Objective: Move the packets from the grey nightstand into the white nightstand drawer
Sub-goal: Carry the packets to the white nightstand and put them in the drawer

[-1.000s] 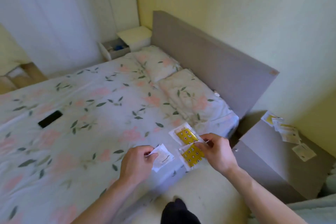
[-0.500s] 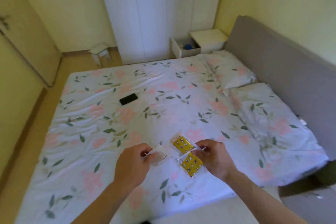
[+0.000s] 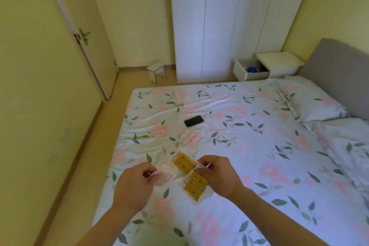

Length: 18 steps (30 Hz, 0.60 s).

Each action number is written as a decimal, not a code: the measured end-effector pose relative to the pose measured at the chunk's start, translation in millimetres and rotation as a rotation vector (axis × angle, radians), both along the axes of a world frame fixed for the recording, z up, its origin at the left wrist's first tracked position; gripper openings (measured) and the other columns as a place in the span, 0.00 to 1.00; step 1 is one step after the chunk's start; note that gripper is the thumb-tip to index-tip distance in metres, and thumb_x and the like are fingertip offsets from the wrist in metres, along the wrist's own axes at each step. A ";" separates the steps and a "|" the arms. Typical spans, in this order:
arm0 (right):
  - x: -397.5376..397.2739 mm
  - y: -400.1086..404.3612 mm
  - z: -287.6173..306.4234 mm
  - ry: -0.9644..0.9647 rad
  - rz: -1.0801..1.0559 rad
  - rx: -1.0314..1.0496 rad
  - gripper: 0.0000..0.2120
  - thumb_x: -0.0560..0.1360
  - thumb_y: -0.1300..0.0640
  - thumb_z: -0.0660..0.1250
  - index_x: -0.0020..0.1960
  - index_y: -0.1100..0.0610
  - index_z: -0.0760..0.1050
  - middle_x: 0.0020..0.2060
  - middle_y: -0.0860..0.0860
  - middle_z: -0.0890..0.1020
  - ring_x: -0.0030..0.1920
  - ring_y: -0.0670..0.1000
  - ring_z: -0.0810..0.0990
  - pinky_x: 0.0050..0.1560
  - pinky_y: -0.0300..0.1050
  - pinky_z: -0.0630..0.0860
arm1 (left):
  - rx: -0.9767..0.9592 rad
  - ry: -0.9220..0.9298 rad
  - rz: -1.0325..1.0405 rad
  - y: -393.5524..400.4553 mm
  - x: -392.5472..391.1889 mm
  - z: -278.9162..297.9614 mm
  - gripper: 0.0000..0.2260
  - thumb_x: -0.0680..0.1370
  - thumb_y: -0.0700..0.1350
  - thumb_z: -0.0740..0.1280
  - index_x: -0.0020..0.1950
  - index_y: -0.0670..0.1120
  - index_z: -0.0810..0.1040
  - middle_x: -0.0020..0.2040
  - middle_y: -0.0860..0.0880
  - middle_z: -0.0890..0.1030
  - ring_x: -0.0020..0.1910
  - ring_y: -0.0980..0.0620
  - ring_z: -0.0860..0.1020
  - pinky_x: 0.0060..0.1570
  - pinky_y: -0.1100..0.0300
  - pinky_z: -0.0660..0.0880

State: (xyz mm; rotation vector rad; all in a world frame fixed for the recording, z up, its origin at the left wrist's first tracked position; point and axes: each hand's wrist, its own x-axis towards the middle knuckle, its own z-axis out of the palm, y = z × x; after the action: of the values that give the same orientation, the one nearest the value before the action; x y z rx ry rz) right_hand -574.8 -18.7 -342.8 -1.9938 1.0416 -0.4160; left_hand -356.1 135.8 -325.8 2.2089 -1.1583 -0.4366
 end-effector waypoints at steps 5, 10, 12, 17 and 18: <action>65.0 78.3 2.4 0.025 -0.112 -0.050 0.01 0.75 0.50 0.74 0.46 0.46 0.84 0.37 0.43 0.83 0.37 0.43 0.80 0.36 0.34 0.73 | -0.057 0.060 -0.134 53.4 92.7 -11.5 0.07 0.75 0.50 0.76 0.39 0.58 0.80 0.38 0.61 0.83 0.39 0.58 0.81 0.42 0.50 0.80; 108.1 154.8 14.3 0.067 -0.236 -0.019 0.01 0.76 0.52 0.74 0.46 0.47 0.85 0.37 0.44 0.83 0.34 0.42 0.80 0.34 0.32 0.73 | -0.017 0.089 -0.243 84.6 152.3 -22.8 0.06 0.72 0.55 0.77 0.40 0.60 0.81 0.38 0.63 0.83 0.38 0.61 0.81 0.41 0.52 0.81; 121.2 173.3 18.1 0.080 -0.293 -0.024 0.02 0.76 0.52 0.74 0.45 0.46 0.84 0.36 0.44 0.84 0.34 0.43 0.80 0.34 0.33 0.73 | -0.026 0.086 -0.288 85.2 168.2 -20.8 0.08 0.71 0.54 0.79 0.37 0.58 0.81 0.36 0.63 0.82 0.36 0.61 0.80 0.41 0.51 0.81; 158.9 180.6 19.5 0.077 -0.388 -0.019 0.05 0.75 0.54 0.75 0.41 0.45 0.84 0.33 0.38 0.82 0.31 0.42 0.78 0.32 0.33 0.72 | -0.025 0.091 -0.356 74.3 212.9 -15.6 0.09 0.70 0.55 0.80 0.37 0.58 0.80 0.36 0.62 0.82 0.37 0.61 0.81 0.41 0.53 0.81; 170.5 177.6 19.1 0.081 -0.395 -0.015 0.06 0.75 0.54 0.75 0.41 0.45 0.84 0.32 0.39 0.82 0.31 0.42 0.78 0.31 0.33 0.72 | -0.028 0.100 -0.355 72.1 225.6 -15.8 0.09 0.70 0.54 0.80 0.37 0.58 0.80 0.35 0.62 0.82 0.37 0.61 0.81 0.40 0.53 0.81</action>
State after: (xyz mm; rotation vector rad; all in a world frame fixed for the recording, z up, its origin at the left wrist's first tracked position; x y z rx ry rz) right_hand -404.3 158.9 -323.6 -1.8275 1.4941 -0.5562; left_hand -130.5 207.9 -341.6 1.9352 -1.4954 -0.6637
